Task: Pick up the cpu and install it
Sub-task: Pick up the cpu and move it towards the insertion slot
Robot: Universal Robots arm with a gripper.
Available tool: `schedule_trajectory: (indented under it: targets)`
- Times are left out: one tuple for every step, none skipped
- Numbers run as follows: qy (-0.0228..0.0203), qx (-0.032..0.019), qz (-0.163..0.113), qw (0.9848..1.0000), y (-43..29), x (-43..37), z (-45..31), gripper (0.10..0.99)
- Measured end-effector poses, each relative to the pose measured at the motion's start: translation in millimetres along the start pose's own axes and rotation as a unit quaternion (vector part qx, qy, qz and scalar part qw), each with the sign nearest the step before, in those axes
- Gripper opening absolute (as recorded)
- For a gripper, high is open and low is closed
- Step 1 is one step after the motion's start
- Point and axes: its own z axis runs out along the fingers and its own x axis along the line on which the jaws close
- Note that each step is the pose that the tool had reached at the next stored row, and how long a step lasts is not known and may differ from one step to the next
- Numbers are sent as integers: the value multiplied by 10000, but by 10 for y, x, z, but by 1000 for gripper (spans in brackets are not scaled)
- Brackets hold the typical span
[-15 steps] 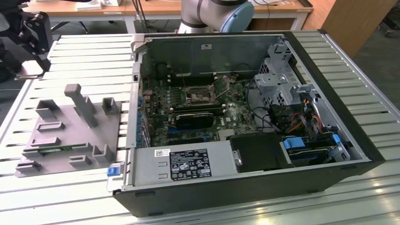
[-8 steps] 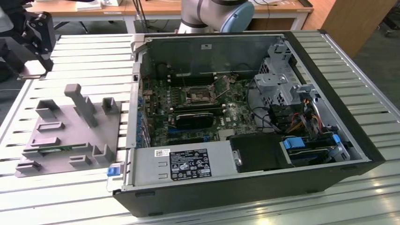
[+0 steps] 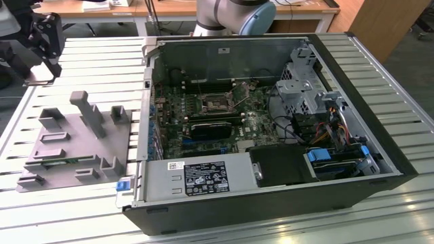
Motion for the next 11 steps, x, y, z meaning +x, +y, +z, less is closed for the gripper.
schedule_trajectory:
  targets:
    - [0,0,0,10000,0,-8,0,529]
    - [0,0,0,10000,0,-16,1,529]
    - [0,0,0,10000,0,-23,0,529]
    - [0,0,0,10000,0,-32,0,529]
    - [0,0,0,10000,0,-41,0,529]
    - [0,0,0,10000,-1,-50,0,529]
    - [0,0,0,10000,-1,-62,0,529]
    - [0,0,0,10000,-1,-74,0,529]
    - [0,0,0,10000,-1,-88,0,529]
    - [0,0,0,10000,-1,-105,0,529]
    - [0,0,0,10000,-1,-123,0,529]
